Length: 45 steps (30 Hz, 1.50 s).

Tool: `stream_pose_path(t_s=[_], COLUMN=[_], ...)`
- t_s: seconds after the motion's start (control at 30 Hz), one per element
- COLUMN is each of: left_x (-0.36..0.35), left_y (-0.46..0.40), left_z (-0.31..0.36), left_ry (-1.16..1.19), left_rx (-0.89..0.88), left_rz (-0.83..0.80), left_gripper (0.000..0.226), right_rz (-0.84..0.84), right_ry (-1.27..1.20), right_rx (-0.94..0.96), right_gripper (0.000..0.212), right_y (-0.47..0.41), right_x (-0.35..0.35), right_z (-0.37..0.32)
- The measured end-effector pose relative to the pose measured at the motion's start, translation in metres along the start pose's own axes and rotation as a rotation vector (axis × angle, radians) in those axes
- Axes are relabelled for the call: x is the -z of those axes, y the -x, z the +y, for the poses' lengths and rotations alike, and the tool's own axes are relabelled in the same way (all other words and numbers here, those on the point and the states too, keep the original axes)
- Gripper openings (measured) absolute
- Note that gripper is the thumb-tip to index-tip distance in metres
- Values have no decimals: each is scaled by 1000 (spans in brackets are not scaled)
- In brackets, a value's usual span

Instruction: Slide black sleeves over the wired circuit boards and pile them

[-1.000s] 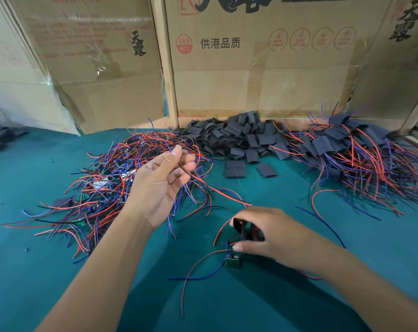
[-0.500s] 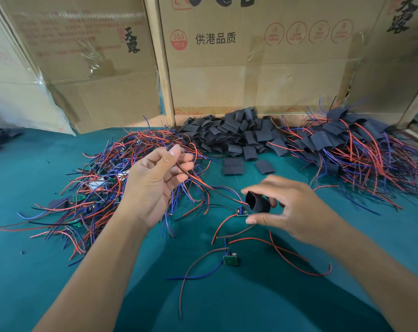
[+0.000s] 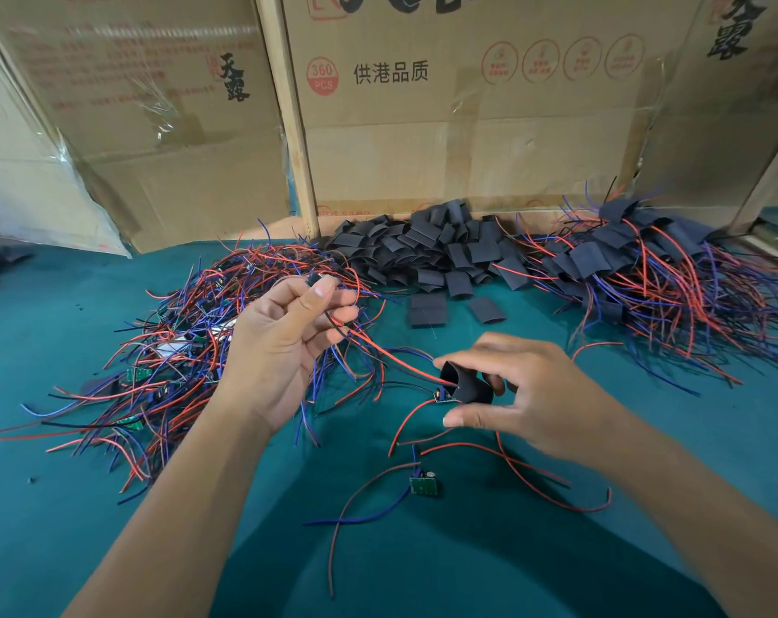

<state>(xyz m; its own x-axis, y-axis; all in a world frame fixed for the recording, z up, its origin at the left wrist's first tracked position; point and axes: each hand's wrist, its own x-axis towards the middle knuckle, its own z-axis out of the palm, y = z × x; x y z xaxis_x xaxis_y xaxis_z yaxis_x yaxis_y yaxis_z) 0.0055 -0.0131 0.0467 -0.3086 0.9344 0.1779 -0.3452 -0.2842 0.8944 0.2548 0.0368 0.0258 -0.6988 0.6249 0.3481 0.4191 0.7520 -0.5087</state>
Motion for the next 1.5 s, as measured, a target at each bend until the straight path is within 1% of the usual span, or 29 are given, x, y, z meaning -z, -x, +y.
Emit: stream_pose_path(t_s=[0.2, 0.37, 0.5, 0.77, 0.9, 1.07, 1.13, 1.2, 1.33, 1.4, 1.5], left_x=[2, 2, 1, 4, 3, -2, -8, -20, -46, -53, -56], left_y=[-2, -2, -2, -4, -3, -1, 3, 10, 25, 31, 32], left_z=[2, -1, -1, -1, -1, -2, -7, -17, -41, -50, -53], left_ry=[30, 46, 65, 52, 55, 45, 29, 15, 52, 65, 70], left_rx=[-8, 7, 7, 14, 9, 8, 26, 70, 181, 201, 228], left_rz=[21, 11, 18, 35, 49, 58, 49, 31, 18, 18, 6], left_gripper=[46, 36, 40, 30, 35, 30, 24, 22, 32, 31, 22], right_rz=[17, 3, -14, -37, -36, -7, 41, 93, 151, 159, 105], right_ry=[-18, -8, 7, 23, 30, 56, 102, 208, 471, 550, 565], right_rx=[11, 0, -7, -2, -4, -26, -39, -53, -66, -67, -121], right_gripper=[51, 51, 51, 56, 56, 58, 57, 56, 48, 43, 46], right_y=[0, 0, 1, 0, 1, 2, 2, 1, 0, 0, 1], right_x=[3, 1, -1, -1, 0, -3, -5, -6, -7, -7, -8], right_z=[2, 3, 5, 4, 2, -3, -5, -8, -11, -12, -11])
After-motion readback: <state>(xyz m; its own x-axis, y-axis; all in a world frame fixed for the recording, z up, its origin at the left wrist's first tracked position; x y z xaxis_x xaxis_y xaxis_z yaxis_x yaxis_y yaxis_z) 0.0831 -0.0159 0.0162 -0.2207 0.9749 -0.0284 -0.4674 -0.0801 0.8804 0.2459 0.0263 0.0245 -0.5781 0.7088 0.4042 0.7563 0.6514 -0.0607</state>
